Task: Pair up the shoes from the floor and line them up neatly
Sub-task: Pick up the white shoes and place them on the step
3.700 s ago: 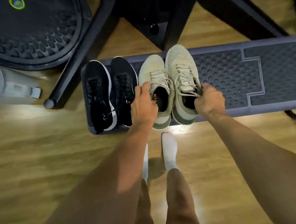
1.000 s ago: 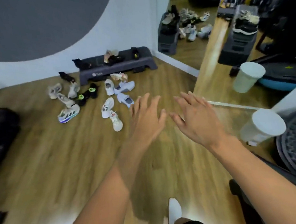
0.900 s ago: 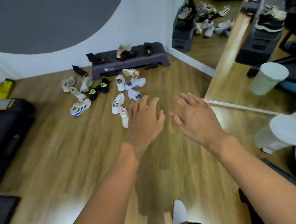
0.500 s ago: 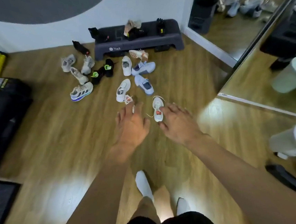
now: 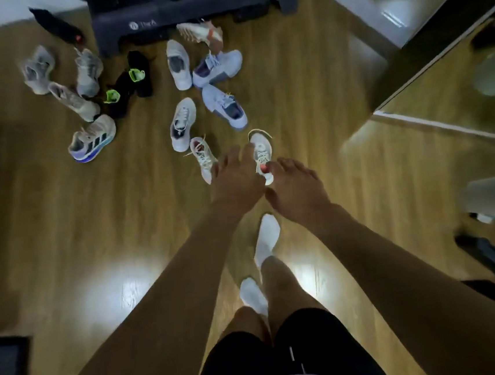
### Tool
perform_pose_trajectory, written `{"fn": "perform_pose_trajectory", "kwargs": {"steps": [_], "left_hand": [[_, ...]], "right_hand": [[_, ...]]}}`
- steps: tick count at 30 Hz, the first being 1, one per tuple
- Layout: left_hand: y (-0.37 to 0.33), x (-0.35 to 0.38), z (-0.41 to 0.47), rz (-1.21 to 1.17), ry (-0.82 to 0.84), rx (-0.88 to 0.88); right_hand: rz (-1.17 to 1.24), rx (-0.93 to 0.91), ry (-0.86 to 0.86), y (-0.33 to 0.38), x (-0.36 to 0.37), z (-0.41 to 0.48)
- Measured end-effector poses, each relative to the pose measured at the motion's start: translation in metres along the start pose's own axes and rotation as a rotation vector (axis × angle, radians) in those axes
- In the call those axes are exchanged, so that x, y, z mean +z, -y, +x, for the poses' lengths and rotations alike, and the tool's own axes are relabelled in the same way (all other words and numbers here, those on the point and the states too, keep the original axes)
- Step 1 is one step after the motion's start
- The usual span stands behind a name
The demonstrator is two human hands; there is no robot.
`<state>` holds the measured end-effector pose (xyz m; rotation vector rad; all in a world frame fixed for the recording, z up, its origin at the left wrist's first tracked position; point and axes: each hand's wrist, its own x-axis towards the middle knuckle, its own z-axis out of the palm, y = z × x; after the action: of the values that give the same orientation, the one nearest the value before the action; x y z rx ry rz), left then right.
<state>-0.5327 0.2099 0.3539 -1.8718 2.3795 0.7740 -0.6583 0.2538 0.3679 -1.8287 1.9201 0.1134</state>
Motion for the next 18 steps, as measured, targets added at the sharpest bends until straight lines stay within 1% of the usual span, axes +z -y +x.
{"fn": "perform_pose_trajectory", "kwargs": {"steps": [2, 4, 6, 9, 14, 18], "left_hand": [[0.010, 0.017, 0.036, 0.012, 0.052, -0.007], [0.023, 0.036, 0.070, 0.020, 0.057, -0.012], [0.041, 0.054, 0.107, -0.018, 0.075, -0.048], [0.080, 0.095, 0.161, -0.012, 0.174, -0.070], [0.152, 0.205, 0.239, -0.001, 0.266, -0.018], [0.193, 0.305, 0.291, 0.013, 0.260, 0.083]], "right_hand": [[0.004, 0.004, 0.010, 0.001, 0.015, 0.044], [0.007, 0.016, 0.021, -0.001, 0.034, 0.086], [0.037, 0.067, 0.029, -0.007, 0.060, 0.126], [0.079, 0.144, 0.047, -0.020, 0.107, 0.178], [0.135, 0.280, 0.035, -0.051, 0.210, 0.267], [0.177, 0.363, 0.057, -0.077, 0.301, 0.336]]}}
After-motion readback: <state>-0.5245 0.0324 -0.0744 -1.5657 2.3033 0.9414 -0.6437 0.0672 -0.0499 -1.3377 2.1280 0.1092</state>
